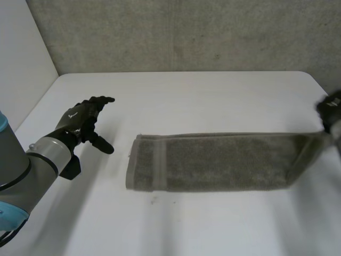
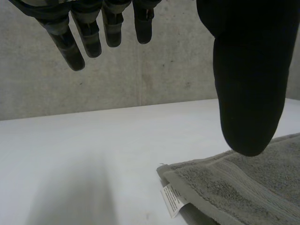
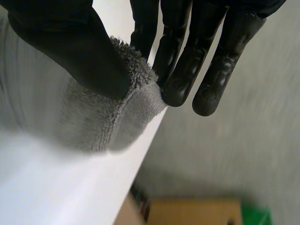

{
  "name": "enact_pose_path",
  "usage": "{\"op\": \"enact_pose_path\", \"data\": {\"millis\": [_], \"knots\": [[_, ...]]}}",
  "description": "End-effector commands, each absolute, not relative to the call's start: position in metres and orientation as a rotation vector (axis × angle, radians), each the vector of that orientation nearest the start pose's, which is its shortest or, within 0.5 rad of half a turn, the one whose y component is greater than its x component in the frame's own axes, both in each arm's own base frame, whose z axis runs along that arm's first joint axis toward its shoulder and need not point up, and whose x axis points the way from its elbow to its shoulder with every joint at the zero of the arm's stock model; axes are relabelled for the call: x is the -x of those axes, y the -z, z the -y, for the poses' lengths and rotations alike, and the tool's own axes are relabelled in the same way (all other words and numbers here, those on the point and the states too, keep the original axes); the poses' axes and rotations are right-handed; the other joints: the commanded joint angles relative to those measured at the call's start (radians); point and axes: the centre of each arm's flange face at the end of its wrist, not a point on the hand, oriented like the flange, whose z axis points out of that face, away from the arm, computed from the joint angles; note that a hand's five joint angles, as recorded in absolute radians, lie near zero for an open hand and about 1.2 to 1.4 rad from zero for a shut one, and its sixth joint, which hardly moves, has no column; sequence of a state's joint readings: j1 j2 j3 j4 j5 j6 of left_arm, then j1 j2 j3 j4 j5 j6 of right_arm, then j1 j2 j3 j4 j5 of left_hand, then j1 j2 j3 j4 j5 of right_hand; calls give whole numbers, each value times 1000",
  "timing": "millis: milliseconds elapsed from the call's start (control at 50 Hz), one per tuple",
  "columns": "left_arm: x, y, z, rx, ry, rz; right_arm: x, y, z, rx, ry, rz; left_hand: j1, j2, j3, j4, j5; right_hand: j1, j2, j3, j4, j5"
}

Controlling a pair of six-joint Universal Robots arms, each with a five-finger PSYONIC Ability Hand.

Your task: Fold the towel.

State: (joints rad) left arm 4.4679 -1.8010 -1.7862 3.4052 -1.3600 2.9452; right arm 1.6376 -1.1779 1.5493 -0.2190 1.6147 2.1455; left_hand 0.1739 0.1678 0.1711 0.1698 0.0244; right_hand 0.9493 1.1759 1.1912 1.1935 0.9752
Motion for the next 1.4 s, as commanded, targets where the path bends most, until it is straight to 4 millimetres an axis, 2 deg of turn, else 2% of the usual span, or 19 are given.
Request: {"op": "enact_pose_path", "data": {"millis": [20,40,80,180,300,380,400,420,460,500,640,720,800,900,1080,1120,1200,1220,1400], "knots": [[221,-202,275,-306,2237,-2776,-296,-224,289,-1333,-1983,1494,4,10,7,8,-21,447,220,205,203,247],[221,-203,275,-304,2241,-2772,-296,-224,289,-1334,-1984,1494,4,10,7,8,-21,447,220,205,203,247],[220,-204,275,-302,2243,-2769,-346,-207,247,-1605,-2094,1417,4,10,7,8,-21,447,220,205,203,247],[220,-203,274,-302,2241,-2771,-392,-178,198,-1930,-2184,1316,4,10,7,8,-21,447,220,205,203,247],[220,-203,274,-303,2239,-2772,-421,-136,159,-2177,-2161,1284,4,10,7,8,-21,447,220,205,203,247],[220,-203,274,-303,2239,-2772,-423,-121,157,-2208,-2117,1315,4,10,7,8,-21,439,213,197,195,239],[220,-202,274,-307,2236,-2773,-422,-118,157,-2213,-2100,1332,4,10,7,8,-21,64,-162,-178,-180,-136],[220,-202,274,-307,2236,-2773,-422,-118,157,-2213,-2099,1332,4,10,7,8,-21,61,-166,-181,-184,-140],[221,-202,273,-320,2234,-2771,-419,-120,160,-2186,-2070,1382,4,10,7,8,-21,-676,-903,-918,-921,-877],[221,-202,272,-324,2236,-2769,-417,-126,163,-2146,-2073,1417,4,10,7,8,-21,-775,-1001,-1017,-1019,-975],[224,-204,272,-341,2252,-2758,-396,-178,186,-1843,-2204,1715,4,10,7,8,-21,-775,-1001,-1017,-1019,-975],[233,-208,267,-386,2281,-2752,-360,-201,208,-1573,-2240,2082,16,22,19,20,-9,-775,-1001,-1017,-1019,-975],[248,-213,258,-455,2308,-2760,-336,-202,219,-1412,-2189,2304,25,31,28,29,0,-775,-1001,-1017,-1019,-975],[274,-204,239,-523,2267,-2758,-291,-175,235,-1249,-1931,2523,28,34,31,32,3,-775,-1001,-1017,-1019,-975],[291,-157,230,-679,2012,-2594,-252,-146,244,-1149,-1741,2580,16,22,19,20,-9,-738,-965,-980,-982,-939],[291,-147,229,-719,1950,-2562,-249,-139,244,-1158,-1719,2573,10,16,13,14,-15,-591,-818,-833,-836,-792],[292,-130,218,-843,1852,-2514,-247,-130,251,-1176,-1772,2453,7,13,10,11,-18,266,39,24,21,65],[294,-127,213,-866,1838,-2516,-246,-132,255,-1186,-1813,2383,7,13,10,11,-18,445,219,203,201,245],[298,-145,199,-893,1910,-2490,-262,-171,269,-1236,-2000,2010,7,13,10,11,-18,447,220,205,203,247]]}}
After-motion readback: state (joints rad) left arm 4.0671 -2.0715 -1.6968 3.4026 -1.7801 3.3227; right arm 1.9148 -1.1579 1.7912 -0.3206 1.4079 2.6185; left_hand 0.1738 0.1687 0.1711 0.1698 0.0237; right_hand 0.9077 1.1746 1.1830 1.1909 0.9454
